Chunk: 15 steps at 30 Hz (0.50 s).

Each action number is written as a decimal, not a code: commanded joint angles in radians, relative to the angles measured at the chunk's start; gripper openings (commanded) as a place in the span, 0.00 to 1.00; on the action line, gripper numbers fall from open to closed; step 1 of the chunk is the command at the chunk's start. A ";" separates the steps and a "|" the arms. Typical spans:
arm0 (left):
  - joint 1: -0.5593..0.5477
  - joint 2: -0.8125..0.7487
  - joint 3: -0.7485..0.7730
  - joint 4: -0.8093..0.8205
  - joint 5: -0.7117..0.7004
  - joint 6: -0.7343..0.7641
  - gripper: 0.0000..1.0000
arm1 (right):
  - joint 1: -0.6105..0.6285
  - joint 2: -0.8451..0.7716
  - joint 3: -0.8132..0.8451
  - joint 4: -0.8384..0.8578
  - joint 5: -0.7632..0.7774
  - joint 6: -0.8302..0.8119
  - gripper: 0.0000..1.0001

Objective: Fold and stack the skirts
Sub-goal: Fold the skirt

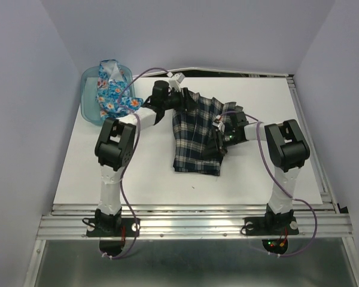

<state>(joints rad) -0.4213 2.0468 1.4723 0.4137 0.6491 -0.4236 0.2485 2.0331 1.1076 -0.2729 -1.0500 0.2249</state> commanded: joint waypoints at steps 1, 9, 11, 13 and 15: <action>0.024 0.151 0.143 0.005 -0.043 -0.056 0.53 | 0.011 0.041 -0.061 -0.164 0.185 -0.144 0.54; 0.032 0.364 0.368 -0.165 -0.118 -0.046 0.53 | 0.011 0.016 -0.055 -0.290 0.188 -0.243 0.56; 0.032 0.387 0.408 -0.220 -0.126 -0.020 0.53 | 0.011 0.010 -0.045 -0.308 0.183 -0.246 0.57; 0.032 0.378 0.421 -0.227 -0.106 0.005 0.55 | 0.011 -0.002 -0.034 -0.313 0.183 -0.243 0.58; 0.029 0.340 0.431 -0.233 -0.054 0.075 0.57 | 0.011 -0.022 -0.017 -0.327 0.180 -0.240 0.59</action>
<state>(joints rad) -0.3977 2.4340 1.8481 0.2142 0.5724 -0.4496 0.2489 2.0132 1.1004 -0.4858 -1.0725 0.0635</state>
